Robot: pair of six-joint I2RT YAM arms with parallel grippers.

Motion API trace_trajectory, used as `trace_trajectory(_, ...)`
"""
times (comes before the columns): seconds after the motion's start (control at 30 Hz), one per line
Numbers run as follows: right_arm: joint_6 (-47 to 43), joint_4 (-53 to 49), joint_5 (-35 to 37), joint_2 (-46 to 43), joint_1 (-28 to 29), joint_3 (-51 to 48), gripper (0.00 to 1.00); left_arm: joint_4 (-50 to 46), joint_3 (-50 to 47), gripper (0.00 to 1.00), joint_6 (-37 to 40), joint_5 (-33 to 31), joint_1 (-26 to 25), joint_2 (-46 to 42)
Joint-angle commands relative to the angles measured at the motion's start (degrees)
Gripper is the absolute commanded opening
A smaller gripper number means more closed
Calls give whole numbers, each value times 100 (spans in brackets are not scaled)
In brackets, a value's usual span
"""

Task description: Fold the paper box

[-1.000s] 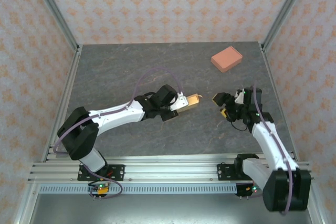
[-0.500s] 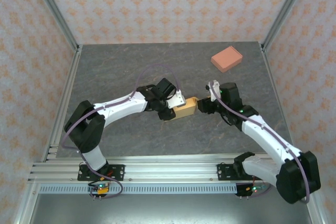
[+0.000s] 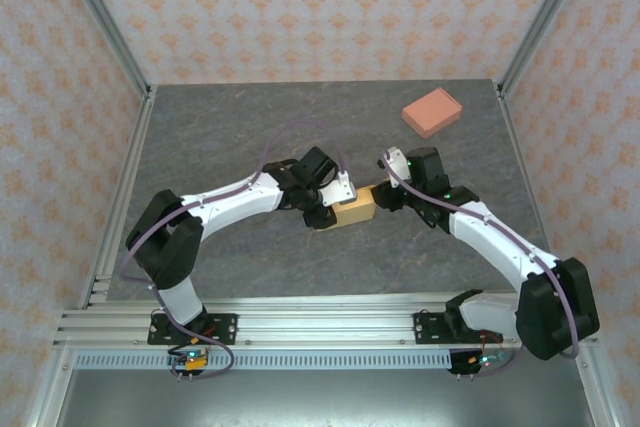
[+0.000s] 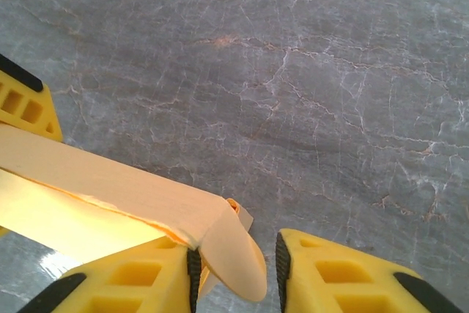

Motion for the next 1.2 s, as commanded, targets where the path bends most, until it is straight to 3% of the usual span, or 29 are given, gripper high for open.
trace_trajectory(0.0, -17, 27, 76, 205, 28, 221, 30, -42, 179, 48, 133, -137, -11, 100)
trace_trajectory(0.27, 847, 160, 76, 245, 44, 300, 10, 103, 107, 48, 160, -323, -11, 41)
trace_trajectory(0.53, 1777, -482, 108, 98, 333, 549, 9, 424, 6, 48, -39, -472, -14, 4)
trace_trajectory(0.93, 1975, -1228, 203, 366, 341, 1172, 9, 184, 126, 48, 153, -532, -14, 113)
trace_trajectory(1.17, 2028, -891, 373, 398, 368, 939, 4, 239, 112, 48, 163, -396, -21, 40)
